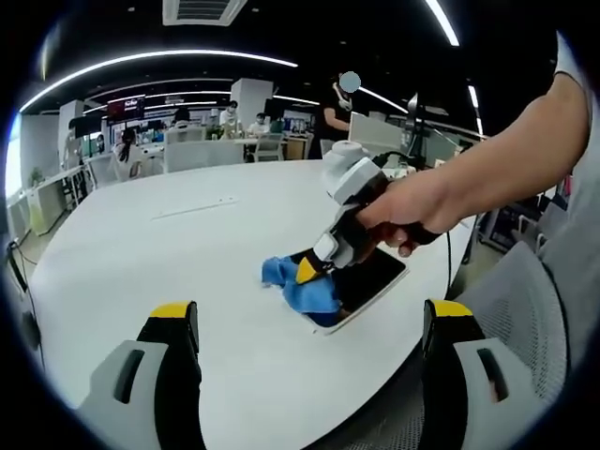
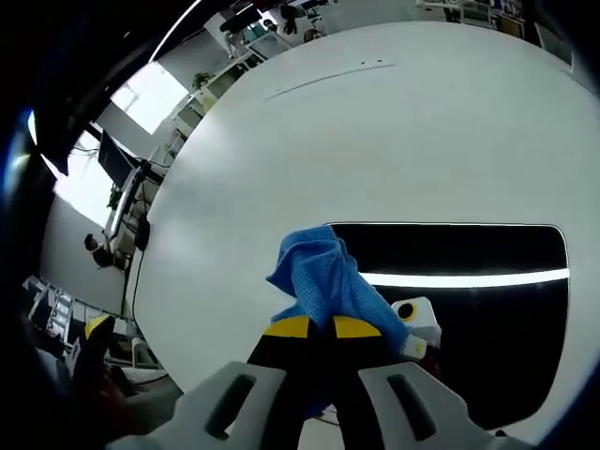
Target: Wipe the mirror surface with the cleaning cloth until all visible marks leave the cleaned area.
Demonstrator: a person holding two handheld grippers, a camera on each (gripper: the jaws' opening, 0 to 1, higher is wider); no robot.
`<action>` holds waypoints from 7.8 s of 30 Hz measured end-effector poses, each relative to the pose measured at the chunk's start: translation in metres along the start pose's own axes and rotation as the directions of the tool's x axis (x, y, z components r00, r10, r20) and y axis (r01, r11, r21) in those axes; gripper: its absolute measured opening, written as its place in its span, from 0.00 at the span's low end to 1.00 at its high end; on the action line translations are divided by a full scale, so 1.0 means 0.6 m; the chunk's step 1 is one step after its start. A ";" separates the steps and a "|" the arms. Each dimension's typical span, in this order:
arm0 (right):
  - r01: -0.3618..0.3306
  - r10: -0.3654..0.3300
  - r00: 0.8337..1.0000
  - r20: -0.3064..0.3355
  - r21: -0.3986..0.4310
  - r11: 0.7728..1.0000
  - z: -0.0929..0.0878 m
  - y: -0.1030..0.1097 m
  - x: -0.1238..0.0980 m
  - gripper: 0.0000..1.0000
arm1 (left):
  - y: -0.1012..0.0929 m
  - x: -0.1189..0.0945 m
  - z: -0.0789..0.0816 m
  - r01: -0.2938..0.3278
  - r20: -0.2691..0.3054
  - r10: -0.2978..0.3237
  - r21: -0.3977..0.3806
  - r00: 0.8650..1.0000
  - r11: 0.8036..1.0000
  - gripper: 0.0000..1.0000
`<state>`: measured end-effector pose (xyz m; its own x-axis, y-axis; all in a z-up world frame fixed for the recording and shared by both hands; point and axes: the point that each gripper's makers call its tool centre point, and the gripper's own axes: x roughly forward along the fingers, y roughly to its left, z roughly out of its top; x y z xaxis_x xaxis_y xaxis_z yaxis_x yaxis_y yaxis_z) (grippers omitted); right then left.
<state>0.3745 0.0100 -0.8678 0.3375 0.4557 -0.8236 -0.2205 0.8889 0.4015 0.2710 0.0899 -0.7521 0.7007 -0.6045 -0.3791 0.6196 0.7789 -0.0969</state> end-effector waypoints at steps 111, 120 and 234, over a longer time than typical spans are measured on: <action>0.179 -0.183 0.982 0.047 0.071 0.981 -0.025 -0.279 -0.147 0.01 | 0.000 -0.002 0.002 0.006 0.003 -0.006 -0.025 1.000 1.000 0.99; 0.180 -0.187 0.980 0.062 0.094 0.979 -0.026 -0.278 -0.149 0.01 | -0.007 0.001 0.001 0.018 0.003 -0.017 -0.016 1.000 1.000 0.99; 0.129 -0.135 0.990 0.028 0.162 0.978 -0.102 -0.108 -0.104 0.01 | -0.008 -0.004 0.007 0.023 0.017 -0.022 -0.027 1.000 0.999 0.99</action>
<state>0.3118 -0.0788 -0.8666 0.3899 0.3327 -0.8587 -0.0242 0.9358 0.3516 0.2681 0.0869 -0.7468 0.6926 -0.6246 -0.3608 0.6257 0.7691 -0.1304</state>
